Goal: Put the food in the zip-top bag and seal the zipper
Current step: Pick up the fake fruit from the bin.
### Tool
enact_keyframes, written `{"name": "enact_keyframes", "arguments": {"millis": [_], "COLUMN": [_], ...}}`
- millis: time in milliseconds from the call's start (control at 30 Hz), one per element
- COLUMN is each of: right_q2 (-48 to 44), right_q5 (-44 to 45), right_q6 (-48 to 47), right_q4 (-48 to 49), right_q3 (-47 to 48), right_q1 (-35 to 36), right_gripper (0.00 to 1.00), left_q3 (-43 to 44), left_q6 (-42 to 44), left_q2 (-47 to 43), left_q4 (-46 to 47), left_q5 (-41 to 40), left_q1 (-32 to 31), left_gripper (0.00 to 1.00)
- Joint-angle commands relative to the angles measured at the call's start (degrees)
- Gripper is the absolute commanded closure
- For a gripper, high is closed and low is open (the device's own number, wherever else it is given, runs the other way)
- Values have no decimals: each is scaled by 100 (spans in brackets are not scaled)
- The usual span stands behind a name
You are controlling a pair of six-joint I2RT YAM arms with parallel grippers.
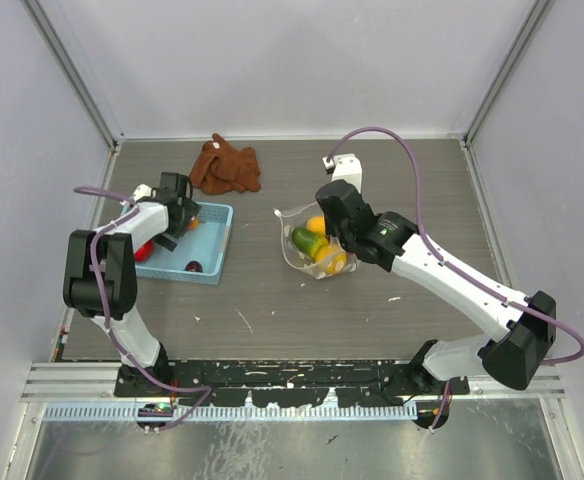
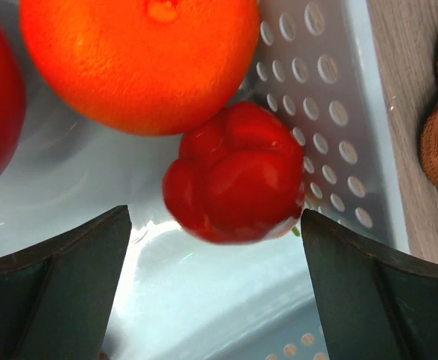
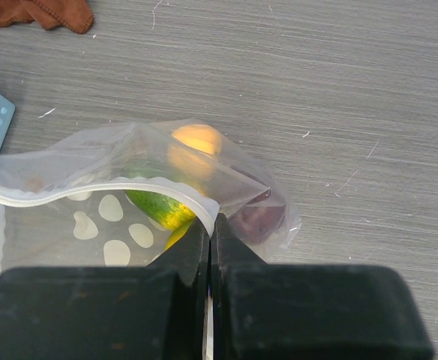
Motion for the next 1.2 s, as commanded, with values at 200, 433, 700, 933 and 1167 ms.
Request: {"name": "enact_keyframes", "arguments": {"millis": [200, 433, 700, 933, 1167], "right_q2": [89, 121, 57, 37, 56], "right_q5": [-9, -55, -81, -103, -154], "right_q6": [-59, -44, -9, 43, 97], "right_q4": [418, 419, 415, 423, 450], "right_q3": [50, 67, 59, 48, 52], "right_q1": [-37, -38, -38, -37, -38], "right_gripper": [100, 100, 100, 100, 100], "left_q3": [174, 154, 126, 18, -313], "left_q6": [220, 217, 315, 543, 701], "left_q2": [150, 277, 103, -343, -996], "left_q4": [780, 737, 438, 184, 70], "left_q5": [-33, 162, 255, 412, 1133], "left_q1": [231, 290, 292, 288, 281], "left_gripper": [4, 15, 39, 47, 52]}}
